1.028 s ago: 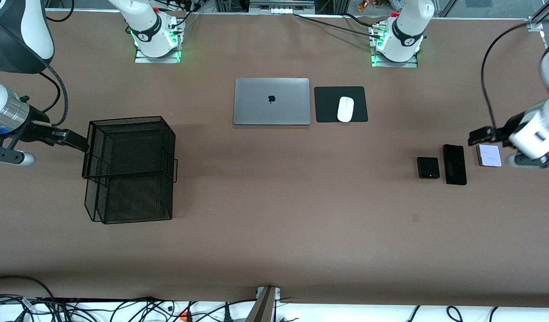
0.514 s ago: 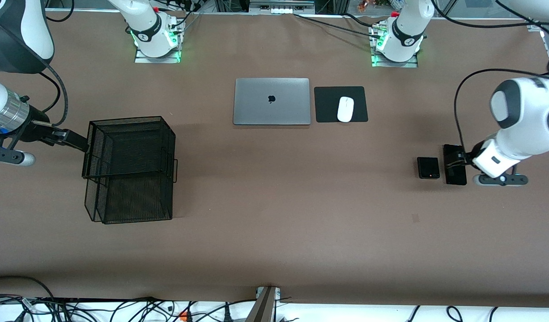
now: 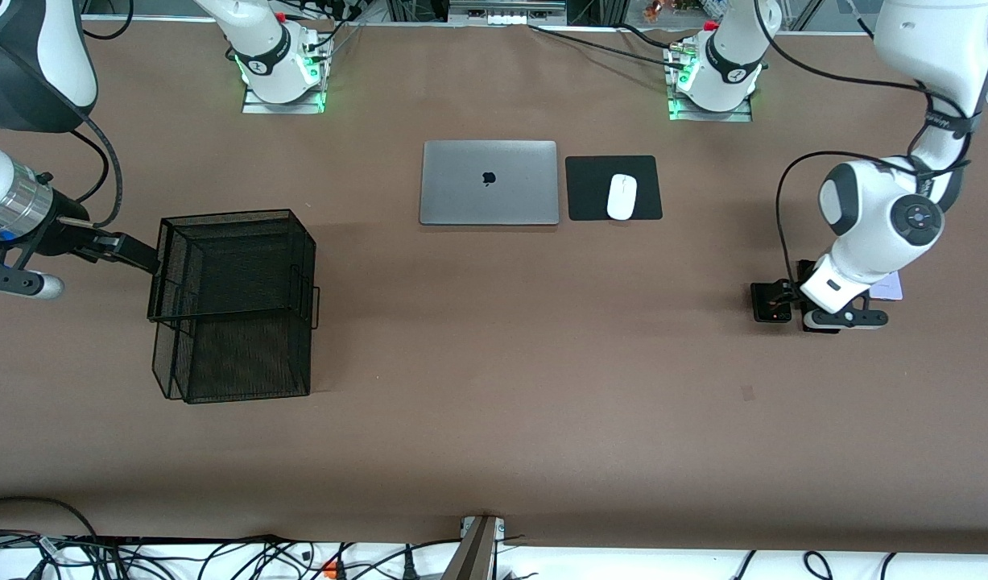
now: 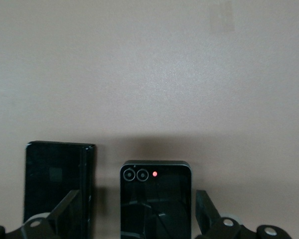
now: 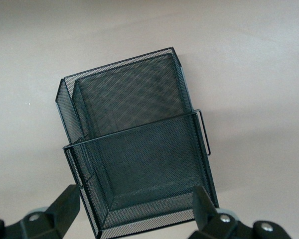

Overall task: Place phones with both arms
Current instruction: 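Reach and grasp the small black flip phone with the left gripper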

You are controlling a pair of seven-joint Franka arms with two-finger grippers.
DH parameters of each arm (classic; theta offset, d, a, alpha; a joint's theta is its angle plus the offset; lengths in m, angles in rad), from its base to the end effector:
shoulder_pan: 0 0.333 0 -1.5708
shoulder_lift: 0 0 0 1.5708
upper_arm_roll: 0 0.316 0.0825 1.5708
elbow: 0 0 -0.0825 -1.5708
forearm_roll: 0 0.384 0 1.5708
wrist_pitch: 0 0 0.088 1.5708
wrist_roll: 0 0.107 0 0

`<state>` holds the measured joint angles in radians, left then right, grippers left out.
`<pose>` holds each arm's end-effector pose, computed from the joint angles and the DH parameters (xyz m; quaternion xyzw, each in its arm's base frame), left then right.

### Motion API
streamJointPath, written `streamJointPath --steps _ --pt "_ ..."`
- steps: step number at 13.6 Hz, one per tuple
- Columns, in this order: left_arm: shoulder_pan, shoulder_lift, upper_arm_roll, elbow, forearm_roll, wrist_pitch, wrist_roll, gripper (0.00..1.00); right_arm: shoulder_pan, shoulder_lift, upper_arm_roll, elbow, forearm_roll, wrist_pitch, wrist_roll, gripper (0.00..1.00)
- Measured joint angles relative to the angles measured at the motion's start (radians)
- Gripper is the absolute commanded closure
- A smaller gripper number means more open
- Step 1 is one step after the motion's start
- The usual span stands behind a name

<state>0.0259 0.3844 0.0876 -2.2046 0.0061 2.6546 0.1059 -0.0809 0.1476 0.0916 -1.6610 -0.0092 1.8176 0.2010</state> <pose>0.5581 0.0639 0.2113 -0.9993 0.0026 -0.0313 0.0214 0.6096 0.0027 0.5173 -0.9955 0.0944 -0.0045 0.0028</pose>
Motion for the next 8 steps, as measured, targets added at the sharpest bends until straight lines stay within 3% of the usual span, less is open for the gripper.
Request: streamJointPath --steps 8 --pt "-0.004 0.082 -0.008 -0.062 0.000 0.191 -0.035 0.00 0.000 0.000 0.000 0.000 0.000 0.000 0.000 0.00"
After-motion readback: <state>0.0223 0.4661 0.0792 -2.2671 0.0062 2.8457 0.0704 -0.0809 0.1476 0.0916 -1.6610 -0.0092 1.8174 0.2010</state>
